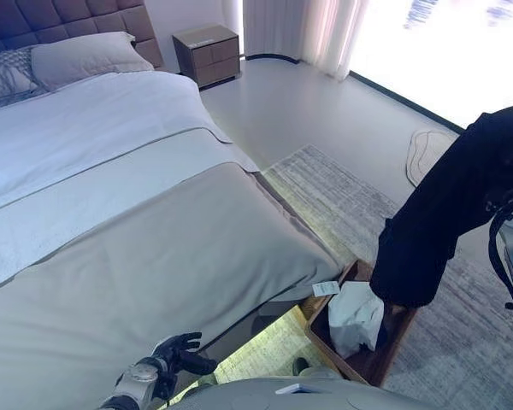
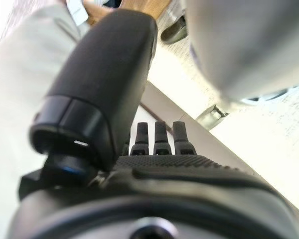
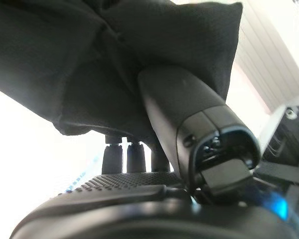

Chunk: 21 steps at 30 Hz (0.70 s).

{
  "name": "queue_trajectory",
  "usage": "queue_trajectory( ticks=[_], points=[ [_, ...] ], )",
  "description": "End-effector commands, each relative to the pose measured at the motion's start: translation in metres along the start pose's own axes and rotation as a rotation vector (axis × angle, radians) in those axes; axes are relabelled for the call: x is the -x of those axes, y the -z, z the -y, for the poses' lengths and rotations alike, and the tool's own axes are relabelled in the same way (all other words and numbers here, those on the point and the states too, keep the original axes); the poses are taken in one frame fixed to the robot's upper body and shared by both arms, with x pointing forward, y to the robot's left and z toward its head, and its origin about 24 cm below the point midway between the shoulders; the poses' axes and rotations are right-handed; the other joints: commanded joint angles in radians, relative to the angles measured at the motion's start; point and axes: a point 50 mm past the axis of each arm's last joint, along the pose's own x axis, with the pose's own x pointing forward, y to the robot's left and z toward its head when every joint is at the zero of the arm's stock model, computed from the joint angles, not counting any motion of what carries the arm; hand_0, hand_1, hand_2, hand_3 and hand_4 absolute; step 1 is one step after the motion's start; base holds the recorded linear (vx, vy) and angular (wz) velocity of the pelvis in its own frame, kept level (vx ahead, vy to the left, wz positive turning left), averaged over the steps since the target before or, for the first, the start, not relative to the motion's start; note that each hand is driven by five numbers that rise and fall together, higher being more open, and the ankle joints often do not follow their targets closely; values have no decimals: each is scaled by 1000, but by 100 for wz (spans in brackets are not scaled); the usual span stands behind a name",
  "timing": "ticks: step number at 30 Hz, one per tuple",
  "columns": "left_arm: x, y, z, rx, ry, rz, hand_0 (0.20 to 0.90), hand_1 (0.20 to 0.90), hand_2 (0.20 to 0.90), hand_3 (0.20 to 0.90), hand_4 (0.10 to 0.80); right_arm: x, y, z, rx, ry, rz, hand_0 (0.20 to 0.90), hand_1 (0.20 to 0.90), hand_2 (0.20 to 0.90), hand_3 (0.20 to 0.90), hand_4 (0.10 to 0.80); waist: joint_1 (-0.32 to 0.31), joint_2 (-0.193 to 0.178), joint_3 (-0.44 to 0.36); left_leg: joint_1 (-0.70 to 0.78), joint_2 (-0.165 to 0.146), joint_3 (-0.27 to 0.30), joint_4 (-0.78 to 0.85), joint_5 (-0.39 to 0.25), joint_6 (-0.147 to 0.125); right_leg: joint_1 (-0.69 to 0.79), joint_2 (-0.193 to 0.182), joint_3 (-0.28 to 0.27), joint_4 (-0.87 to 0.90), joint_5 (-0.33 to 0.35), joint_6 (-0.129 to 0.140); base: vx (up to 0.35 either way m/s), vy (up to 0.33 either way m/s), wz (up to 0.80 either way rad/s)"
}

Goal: Pick up the clothes from the bed and place them into the basket

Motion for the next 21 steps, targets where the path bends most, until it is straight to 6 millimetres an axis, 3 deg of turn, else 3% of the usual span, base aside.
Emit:
queue_trajectory(
  ticks=[1, 10, 15, 18, 21],
  points=[
    [0, -12, -15, -119, -9, 21, 900, 900, 900, 900, 800, -29, -44, 54, -40, 239, 181, 300, 300, 300, 200, 100, 37, -15, -18, 67, -54, 9, 15, -163, 62, -37, 45, -117, 51, -29, -38, 10, -66, -15],
    [-1, -31, -16, -138, -2, 95, 900, 900, 900, 900, 800, -18, 2, 32, 58, 120, 14, 300, 300, 300, 200, 100, 3, 10, 18, 38, -46, 4, 88, -190, 58, -87, 28, -92, 122, -56, -54, 7, -66, -3],
    [-5, -64, -13, -120, 0, 202, 900, 900, 900, 900, 800, -17, 14, 18, 81, 73, -49, 300, 300, 300, 200, 100, -15, 50, 87, -30, -41, -5, 145, -200, 50, -178, 5, -86, 184, -66, -65, -148, -7, -16],
    [-4, -103, -9, -94, -13, 325, 900, 900, 900, 900, 800, -20, 10, 2, 34, 46, -74, 300, 300, 300, 200, 100, -29, 94, 175, -111, -47, -7, 165, -187, 52, -281, -4, -74, 239, -75, -73, -308, 16, -18],
    [-2, -126, -9, -66, -31, 403, 900, 900, 900, 900, 800, -21, 6, -14, -6, 17, -90, 300, 300, 300, 200, 100, -25, 129, 242, -179, -59, -23, 164, -161, 56, -352, -3, -68, 281, -83, -77, -245, -52, -18]
  ],
)
